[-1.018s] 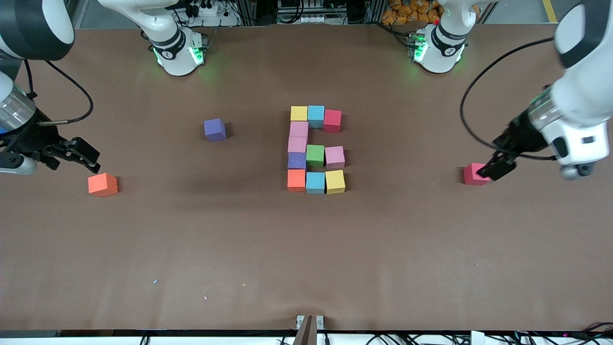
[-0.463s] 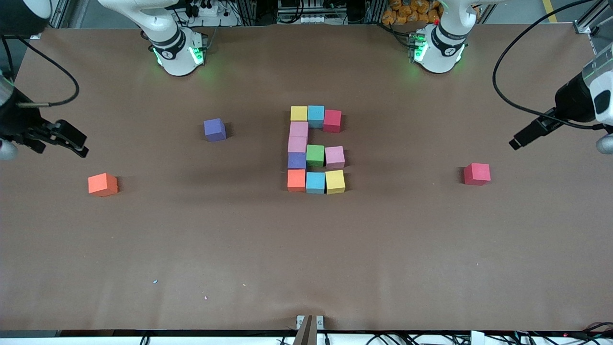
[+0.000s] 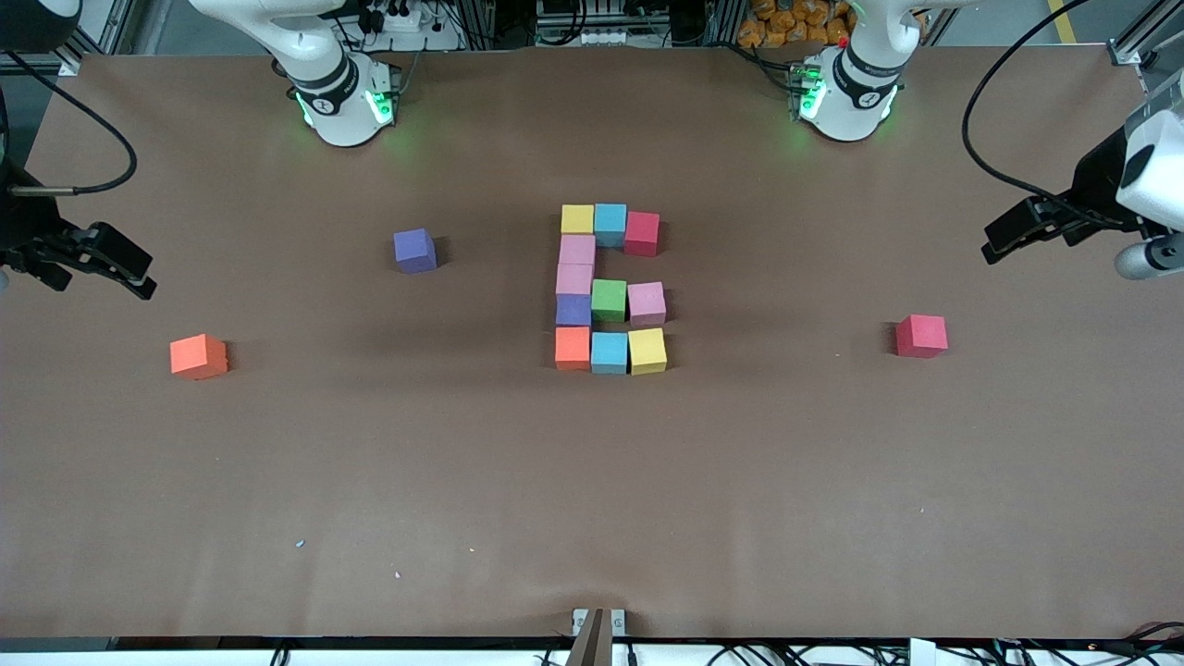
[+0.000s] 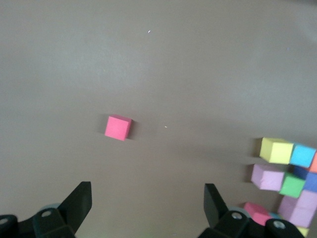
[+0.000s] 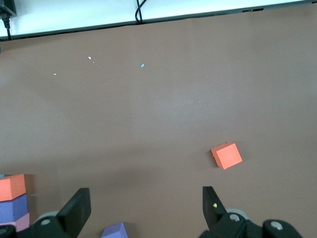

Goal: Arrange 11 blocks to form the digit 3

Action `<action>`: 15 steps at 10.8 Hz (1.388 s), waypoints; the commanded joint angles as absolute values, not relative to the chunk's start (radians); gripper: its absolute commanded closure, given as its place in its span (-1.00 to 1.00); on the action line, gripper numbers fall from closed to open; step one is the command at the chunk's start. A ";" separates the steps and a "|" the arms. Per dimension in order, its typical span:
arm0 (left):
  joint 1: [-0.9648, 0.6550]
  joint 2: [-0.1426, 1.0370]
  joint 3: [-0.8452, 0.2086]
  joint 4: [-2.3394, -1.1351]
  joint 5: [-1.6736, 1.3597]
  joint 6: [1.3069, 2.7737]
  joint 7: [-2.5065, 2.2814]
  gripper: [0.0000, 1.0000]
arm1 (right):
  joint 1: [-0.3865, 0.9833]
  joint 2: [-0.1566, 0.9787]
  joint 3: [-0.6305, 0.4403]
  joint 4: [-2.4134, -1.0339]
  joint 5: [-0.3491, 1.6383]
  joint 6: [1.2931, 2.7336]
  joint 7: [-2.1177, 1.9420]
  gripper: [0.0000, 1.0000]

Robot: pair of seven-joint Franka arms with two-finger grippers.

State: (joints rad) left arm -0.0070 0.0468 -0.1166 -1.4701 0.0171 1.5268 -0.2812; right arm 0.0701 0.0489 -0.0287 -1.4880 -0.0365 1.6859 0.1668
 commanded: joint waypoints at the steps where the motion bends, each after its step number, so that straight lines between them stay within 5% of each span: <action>1: -0.017 0.020 -0.135 -1.460 0.077 1.494 -0.219 -1.00 | 0.048 0.058 -0.020 -1.456 -0.045 1.669 0.161 -1.00; 15: -0.014 -0.006 -0.143 -1.442 0.020 1.473 -0.202 -1.00 | -0.002 0.066 -0.018 -1.468 -0.031 1.621 -0.020 -1.00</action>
